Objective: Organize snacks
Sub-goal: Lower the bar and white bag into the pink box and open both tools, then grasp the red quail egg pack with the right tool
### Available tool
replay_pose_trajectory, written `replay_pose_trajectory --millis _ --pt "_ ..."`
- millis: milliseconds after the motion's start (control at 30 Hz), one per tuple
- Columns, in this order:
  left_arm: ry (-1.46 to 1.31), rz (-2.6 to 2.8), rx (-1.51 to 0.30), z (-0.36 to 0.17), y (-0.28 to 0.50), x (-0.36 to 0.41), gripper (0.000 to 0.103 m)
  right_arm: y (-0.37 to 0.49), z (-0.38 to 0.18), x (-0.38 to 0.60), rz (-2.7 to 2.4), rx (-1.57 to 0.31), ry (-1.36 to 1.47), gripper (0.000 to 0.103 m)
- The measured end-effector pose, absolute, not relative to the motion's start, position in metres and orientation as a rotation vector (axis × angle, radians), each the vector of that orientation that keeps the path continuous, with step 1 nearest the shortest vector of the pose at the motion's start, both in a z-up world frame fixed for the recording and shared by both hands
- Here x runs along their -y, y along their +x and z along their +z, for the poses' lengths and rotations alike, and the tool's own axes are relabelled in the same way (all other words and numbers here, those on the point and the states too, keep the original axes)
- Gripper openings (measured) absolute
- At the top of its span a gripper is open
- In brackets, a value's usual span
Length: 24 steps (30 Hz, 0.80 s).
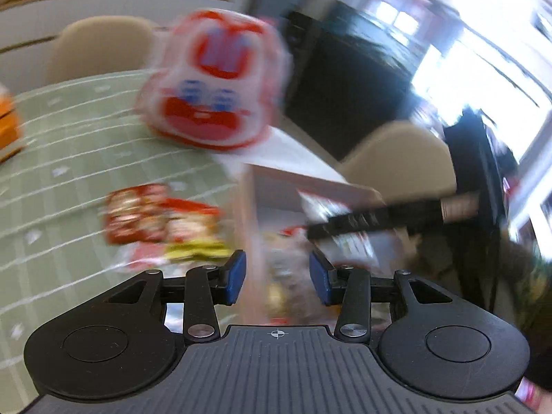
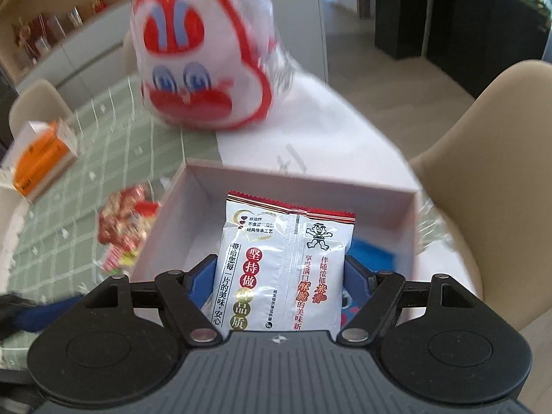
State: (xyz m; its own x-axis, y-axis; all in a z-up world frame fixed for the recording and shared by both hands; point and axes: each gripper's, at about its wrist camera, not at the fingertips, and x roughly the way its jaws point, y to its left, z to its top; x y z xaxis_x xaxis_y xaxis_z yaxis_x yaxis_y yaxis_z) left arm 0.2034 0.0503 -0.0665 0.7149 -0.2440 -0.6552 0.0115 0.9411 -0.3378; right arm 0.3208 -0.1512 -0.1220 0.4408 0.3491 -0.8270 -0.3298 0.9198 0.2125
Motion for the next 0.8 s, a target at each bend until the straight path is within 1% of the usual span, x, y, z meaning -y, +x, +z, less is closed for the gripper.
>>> replay_pose_trajectory --millis 100,233,333,533,667,800 --pt "-0.407 -0.030 -0.746 -0.073 0.187 -0.087 0.046 0.316 -0.125 0.146 0.441 -1.016 0.020 0.077" --pt "-0.440 0.061 -0.811 -0.092 0.182 -0.115 0.045 0.310 -0.111 0.158 0.494 -0.995 0.090 0.077" --pt "-0.440 0.061 -0.839 -0.102 0.180 -0.118 0.045 0.306 -0.097 0.165 0.512 -1.006 0.069 0.080" --pt "-0.432 0.014 -0.873 -0.117 0.180 -0.110 0.045 0.299 -0.063 0.174 0.469 -0.938 0.043 0.080" --pt "-0.434 0.054 -0.894 -0.118 0.166 -0.111 0.045 0.295 -0.051 0.147 0.523 -0.907 -0.020 0.080" --pt "-0.458 0.097 -0.936 -0.120 0.151 -0.124 0.045 0.290 -0.047 0.098 0.624 -0.835 -0.066 0.080"
